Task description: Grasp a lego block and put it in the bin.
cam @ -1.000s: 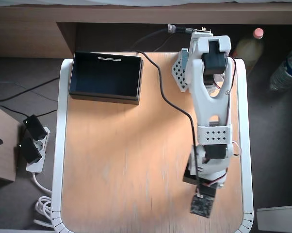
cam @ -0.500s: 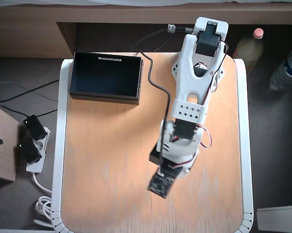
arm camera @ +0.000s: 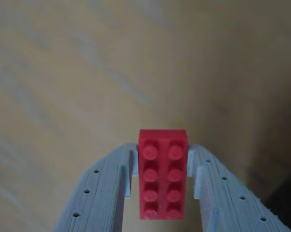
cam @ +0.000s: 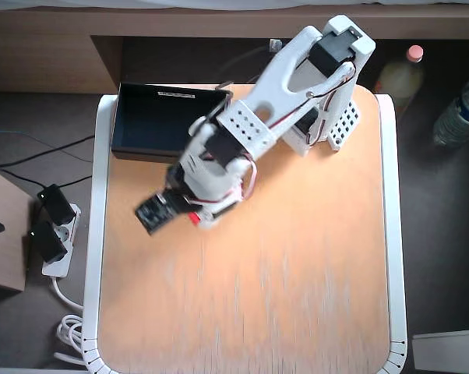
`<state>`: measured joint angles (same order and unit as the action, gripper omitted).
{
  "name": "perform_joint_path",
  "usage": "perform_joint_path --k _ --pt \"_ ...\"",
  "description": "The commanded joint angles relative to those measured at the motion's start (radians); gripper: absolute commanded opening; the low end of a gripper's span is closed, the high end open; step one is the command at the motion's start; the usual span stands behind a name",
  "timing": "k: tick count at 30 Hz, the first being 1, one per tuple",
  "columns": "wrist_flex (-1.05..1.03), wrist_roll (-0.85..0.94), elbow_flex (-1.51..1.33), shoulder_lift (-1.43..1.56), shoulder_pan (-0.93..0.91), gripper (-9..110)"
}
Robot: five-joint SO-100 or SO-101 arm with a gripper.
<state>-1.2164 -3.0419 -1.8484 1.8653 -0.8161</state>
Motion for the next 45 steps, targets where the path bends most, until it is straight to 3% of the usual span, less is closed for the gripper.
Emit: perform_joint_path --k 1,25,33,45 --pt "-0.012 -0.041 0.155 0.087 -0.143 0" --pt "-0.124 -0.238 0.155 0.087 -0.618 0" --pt "-0.094 -0.233 0.155 0.025 -0.653 0" --pt "0.109 -0.169 0.153 -0.106 -0.652 0"
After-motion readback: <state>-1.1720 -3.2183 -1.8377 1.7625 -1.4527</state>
